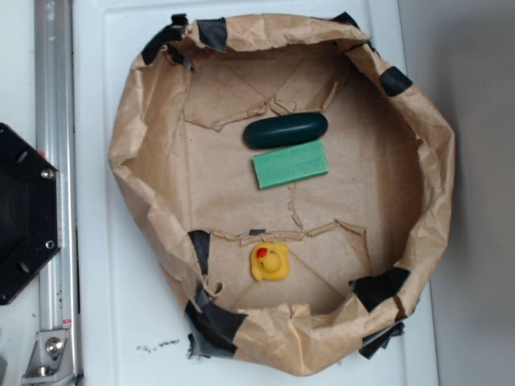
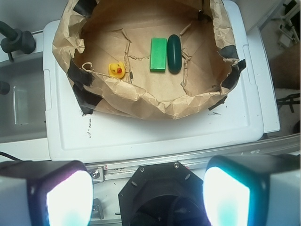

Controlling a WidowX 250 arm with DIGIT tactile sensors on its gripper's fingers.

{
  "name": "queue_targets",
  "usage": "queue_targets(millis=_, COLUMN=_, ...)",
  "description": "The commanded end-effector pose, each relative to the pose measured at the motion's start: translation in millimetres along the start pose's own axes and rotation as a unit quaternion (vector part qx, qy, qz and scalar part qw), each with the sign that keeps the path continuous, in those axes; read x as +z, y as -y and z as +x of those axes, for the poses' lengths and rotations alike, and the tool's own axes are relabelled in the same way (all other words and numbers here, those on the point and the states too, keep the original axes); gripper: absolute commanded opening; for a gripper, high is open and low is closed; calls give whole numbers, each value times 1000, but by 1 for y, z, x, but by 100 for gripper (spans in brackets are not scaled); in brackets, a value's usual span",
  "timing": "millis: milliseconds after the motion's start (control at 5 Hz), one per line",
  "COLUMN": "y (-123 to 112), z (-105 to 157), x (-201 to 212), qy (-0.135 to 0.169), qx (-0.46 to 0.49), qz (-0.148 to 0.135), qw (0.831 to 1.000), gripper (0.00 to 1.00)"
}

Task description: Grab the green block.

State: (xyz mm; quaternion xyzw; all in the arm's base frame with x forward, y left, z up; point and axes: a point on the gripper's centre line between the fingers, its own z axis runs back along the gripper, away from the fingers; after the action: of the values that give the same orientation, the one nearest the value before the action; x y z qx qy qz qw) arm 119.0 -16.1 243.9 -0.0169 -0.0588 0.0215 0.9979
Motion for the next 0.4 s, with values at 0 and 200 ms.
queue_targets(millis=0, y=0, z=0, x=0, qy=0, qx=0, qz=0, qw=1000, gripper=100)
queue_targets(millis=200, y=-23, z=40, x=-28, qy=48, qx=57, qz=-12, qw=997, gripper=100)
